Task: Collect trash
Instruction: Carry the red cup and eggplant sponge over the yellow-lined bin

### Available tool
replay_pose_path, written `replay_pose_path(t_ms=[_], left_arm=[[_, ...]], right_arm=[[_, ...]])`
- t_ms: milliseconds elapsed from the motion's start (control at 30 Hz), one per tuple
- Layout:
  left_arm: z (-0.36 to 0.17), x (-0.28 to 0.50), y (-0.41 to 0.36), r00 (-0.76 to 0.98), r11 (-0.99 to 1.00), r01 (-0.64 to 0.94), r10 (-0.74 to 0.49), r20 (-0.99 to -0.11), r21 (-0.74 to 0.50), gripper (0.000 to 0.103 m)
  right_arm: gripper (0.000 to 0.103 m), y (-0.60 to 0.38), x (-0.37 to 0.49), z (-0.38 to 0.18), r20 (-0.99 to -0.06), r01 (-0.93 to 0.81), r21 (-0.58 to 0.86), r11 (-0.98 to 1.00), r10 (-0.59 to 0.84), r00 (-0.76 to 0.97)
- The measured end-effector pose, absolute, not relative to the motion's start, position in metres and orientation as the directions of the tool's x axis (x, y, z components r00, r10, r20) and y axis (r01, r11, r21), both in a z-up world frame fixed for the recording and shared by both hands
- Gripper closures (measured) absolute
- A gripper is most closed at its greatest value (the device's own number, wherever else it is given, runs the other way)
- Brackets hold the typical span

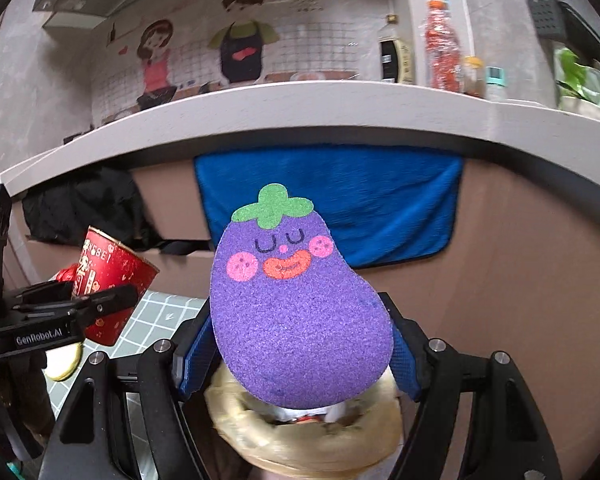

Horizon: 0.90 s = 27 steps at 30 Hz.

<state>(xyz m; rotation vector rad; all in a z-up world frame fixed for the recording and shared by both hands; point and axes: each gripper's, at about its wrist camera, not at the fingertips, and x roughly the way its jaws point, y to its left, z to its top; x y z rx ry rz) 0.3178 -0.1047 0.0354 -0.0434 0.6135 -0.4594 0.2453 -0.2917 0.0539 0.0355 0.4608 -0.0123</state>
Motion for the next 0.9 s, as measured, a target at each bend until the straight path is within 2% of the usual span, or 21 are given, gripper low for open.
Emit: replay_pose_path(t_ms=[367,900], left_arm=[[0.011,0.317,-0.152,0.701,0.893,0.423,-0.429,-0.57,-0.151,0.046],[-0.035,0.35,-0.145,0.632,0.902,0.385,-0.413,-0.656,-0.196,0.046]], right_arm=[[0.033,-0.337,0.245,0.025,-0.469,0.044,0.125,0.991,0.02,0.883],[0.032,-0.348,0.284,-0.031,-0.556,0.045,0.198,0.979,0.074,0.828]])
